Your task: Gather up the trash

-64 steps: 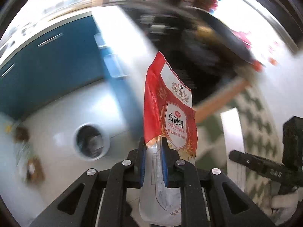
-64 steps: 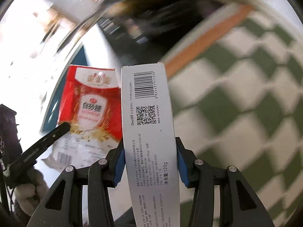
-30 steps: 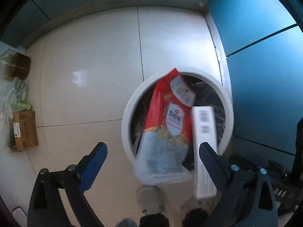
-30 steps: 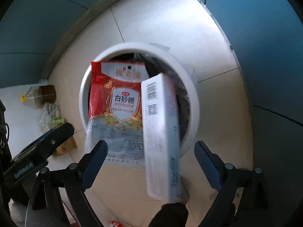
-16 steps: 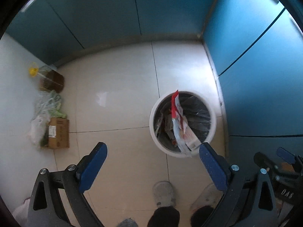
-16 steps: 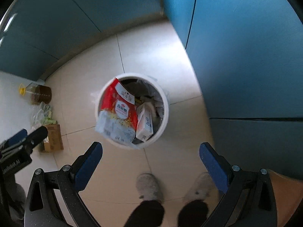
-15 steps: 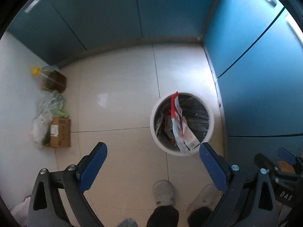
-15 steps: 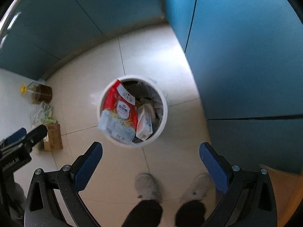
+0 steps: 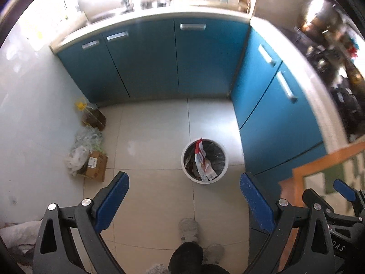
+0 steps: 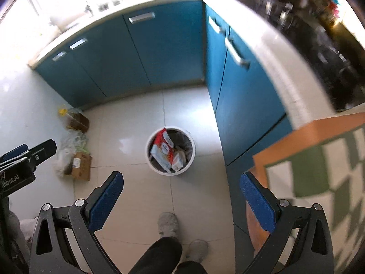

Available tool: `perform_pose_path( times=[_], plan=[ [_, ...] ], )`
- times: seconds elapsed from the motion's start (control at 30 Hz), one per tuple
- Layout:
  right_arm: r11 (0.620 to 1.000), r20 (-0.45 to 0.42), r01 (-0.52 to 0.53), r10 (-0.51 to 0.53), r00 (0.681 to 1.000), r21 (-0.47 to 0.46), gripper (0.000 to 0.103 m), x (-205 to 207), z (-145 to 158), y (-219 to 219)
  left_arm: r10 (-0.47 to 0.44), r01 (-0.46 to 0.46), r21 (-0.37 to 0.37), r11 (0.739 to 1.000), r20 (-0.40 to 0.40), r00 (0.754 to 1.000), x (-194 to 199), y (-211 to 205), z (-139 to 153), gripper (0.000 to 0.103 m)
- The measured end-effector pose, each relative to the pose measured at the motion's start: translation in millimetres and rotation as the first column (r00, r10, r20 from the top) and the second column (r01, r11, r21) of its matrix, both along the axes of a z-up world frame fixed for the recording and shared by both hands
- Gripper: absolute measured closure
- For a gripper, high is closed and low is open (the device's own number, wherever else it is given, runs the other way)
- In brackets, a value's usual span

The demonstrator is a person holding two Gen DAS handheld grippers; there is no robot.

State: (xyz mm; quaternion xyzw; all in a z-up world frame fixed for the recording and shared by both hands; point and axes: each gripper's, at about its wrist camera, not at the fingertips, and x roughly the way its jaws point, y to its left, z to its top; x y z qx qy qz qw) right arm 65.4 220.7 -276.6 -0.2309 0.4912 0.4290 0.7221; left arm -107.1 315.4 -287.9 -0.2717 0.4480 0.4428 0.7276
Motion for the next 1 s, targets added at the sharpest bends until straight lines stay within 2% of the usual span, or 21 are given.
perform_pose_path(
  times=[0.13, 0.23, 0.43, 0.53, 0.7, 1.0],
  plan=[
    [0.997, 0.0, -0.035, 0.035, 0.999, 0.074, 0.0, -17, 63, -40, 0.017, -0.018, 0.027, 0.999, 0.033, 0.999, -15, -35, 43, 0.003],
    [0.989, -0.005, -0.073, 0.074, 0.997, 0.13, 0.0, -31, 110, -71, 0.032, -0.033, 0.006, 0.999, 0.083, 0.996, -31, -63, 76, 0.003],
    [0.973, -0.023, -0.122, 0.129, 0.991, 0.198, 0.0, -53, 172, -112, 0.016, -0.012, -0.03, 0.999, 0.163, 0.987, -53, -102, 118, 0.003],
    [0.966, -0.039, -0.136, 0.148, 0.988, 0.219, 0.0, -64, 192, -125, 0.008, 0.002, -0.051, 0.999, 0.201, 0.98, -64, -116, 135, 0.003],
    [0.962, -0.065, -0.15, 0.169, 0.984, 0.229, 0.0, -79, 212, -137, -0.018, 0.027, -0.034, 0.999, 0.226, 0.974, -78, -131, 157, 0.003],
    [0.956, -0.089, -0.175, 0.2, 0.976, 0.237, 0.0, -96, 224, -152, -0.022, 0.025, -0.01, 1.0, 0.259, 0.966, -95, -144, 167, 0.003]
  ],
)
